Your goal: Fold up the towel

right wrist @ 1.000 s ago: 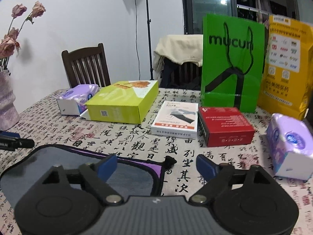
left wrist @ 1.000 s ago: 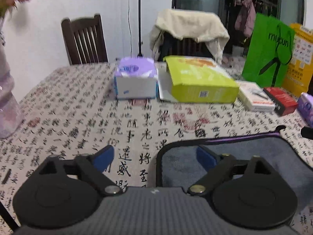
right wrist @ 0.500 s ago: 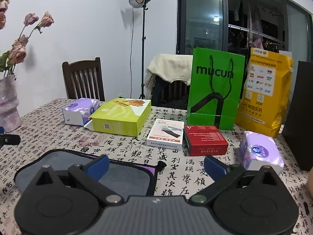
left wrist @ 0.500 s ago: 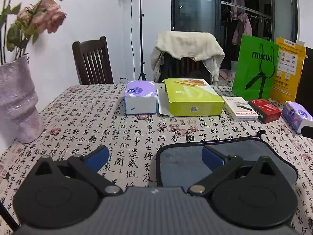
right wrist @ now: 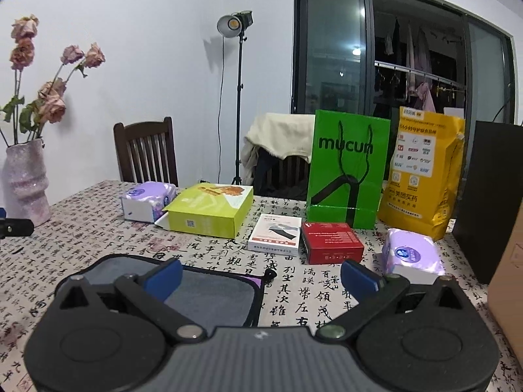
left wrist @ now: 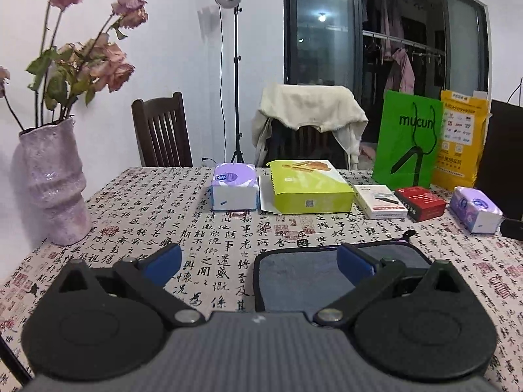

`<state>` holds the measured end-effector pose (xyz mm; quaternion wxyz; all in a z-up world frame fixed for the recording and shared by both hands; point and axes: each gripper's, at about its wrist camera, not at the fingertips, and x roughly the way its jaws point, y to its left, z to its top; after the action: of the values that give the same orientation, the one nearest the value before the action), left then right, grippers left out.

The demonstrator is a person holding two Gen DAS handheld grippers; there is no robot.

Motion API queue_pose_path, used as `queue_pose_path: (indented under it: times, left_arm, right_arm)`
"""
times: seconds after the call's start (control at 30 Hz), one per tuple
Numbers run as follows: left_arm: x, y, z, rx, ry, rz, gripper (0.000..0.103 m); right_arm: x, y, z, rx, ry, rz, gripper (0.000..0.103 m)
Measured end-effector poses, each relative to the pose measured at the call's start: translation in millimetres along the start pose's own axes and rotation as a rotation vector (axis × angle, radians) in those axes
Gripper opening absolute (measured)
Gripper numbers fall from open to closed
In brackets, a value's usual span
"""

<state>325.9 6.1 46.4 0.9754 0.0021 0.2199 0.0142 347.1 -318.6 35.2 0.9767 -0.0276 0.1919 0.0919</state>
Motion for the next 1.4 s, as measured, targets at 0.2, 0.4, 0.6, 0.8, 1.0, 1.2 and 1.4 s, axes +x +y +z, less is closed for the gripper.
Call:
queue_pose_path:
  times: [0.2,0.4,0.6,0.8,1.0,1.2,1.4]
  left_arm:
    - [-41,0,-11,0.001,-0.043,-0.004,0.103]
    - [-83,-2,-24,0.006,-0.089,0.003,0.103]
    - [-115,-5,-41,0.004,-0.101,-0.004,0.103]
    - [-139,-7,-57,0.007,-0.126,0.007,0.103]
    - [-159,-9,-75,0.008,-0.129,0.015,0.103]
    - [-178,-10,-96,0.01,-0.134,0.033,0.103]
    - [-201,-8,-110,-0.006,-0.149,0.043,0.103]
  right_arm:
    - [-41,7,-7,-0.008,-0.033,-0.008,0.103]
    - [-80,14,-16,-0.016,-0.064,-0.004,0.103]
    - [-108,20,-32,-0.024,-0.072,-0.006,0.103]
    - [-128,23,-48,-0.021,-0.08,-0.007,0.103]
    - [-146,27,-64,-0.026,-0.085,-0.002,0.103]
    - [-162,37,-81,-0.039,-0.089,0.005,0.103]
    - [-183,44,-91,-0.037,-0.102,0.008,0.103]
